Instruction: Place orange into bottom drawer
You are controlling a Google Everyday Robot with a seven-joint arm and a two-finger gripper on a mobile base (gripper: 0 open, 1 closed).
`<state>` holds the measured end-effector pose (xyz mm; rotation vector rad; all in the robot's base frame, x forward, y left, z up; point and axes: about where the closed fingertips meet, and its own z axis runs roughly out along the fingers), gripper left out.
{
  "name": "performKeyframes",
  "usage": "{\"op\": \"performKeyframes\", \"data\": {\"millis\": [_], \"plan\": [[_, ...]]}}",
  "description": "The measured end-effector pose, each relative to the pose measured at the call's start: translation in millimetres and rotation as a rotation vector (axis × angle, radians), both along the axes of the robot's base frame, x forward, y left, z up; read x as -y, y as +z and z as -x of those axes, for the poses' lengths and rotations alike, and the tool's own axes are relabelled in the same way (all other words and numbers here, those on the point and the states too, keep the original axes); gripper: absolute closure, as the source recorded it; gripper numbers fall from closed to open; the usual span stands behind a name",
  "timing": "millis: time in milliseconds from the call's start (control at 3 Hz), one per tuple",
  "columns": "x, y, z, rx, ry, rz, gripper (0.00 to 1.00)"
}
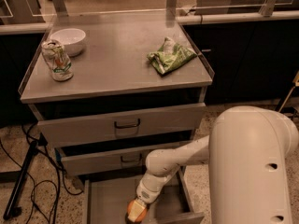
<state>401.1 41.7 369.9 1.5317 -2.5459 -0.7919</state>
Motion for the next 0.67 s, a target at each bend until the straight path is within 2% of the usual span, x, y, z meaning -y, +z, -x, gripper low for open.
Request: {"op": "performKeyframes", "data": {"millis": [333, 667], "plan": [[-5.2, -15.2, -21.2, 0.016, -0.049, -0.035, 1.00], [-3.9, -30.3, -36.4, 0.016, -0.111, -0.028, 1.00]]}}
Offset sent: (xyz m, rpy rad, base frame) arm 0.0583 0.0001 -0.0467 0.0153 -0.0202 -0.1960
